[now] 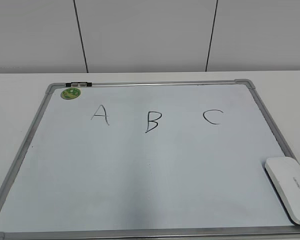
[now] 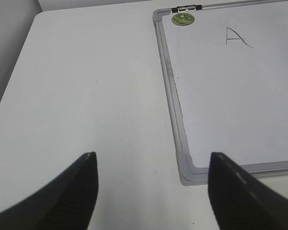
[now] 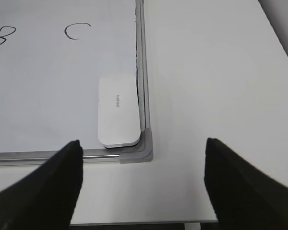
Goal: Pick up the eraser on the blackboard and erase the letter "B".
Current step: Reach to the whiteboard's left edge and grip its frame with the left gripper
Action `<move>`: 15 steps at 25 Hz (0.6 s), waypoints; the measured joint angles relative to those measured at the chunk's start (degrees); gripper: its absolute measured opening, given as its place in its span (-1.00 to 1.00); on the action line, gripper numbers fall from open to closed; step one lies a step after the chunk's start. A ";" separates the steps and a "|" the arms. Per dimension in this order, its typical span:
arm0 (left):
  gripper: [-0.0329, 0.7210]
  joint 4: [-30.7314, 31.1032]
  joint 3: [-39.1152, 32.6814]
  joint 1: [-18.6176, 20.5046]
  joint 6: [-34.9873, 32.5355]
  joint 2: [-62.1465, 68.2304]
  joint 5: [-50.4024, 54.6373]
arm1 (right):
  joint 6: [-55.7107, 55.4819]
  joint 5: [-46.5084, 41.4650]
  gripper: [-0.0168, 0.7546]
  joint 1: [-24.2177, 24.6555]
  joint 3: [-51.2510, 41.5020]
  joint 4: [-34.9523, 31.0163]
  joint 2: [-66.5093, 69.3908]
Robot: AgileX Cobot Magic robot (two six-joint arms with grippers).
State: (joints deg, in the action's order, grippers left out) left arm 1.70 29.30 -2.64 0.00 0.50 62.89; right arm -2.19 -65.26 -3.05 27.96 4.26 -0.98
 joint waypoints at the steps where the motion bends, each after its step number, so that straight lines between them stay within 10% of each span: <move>1: 0.50 0.00 0.00 0.00 0.00 0.00 0.00 | 0.00 0.00 0.56 0.00 0.00 0.00 0.00; 15: 0.50 0.04 0.00 0.00 0.00 0.00 0.00 | 0.00 0.00 0.56 0.00 0.00 0.00 0.00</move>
State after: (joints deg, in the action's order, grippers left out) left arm 1.74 29.30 -2.64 0.00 0.50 62.89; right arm -2.19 -65.26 -3.05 27.96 4.26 -0.98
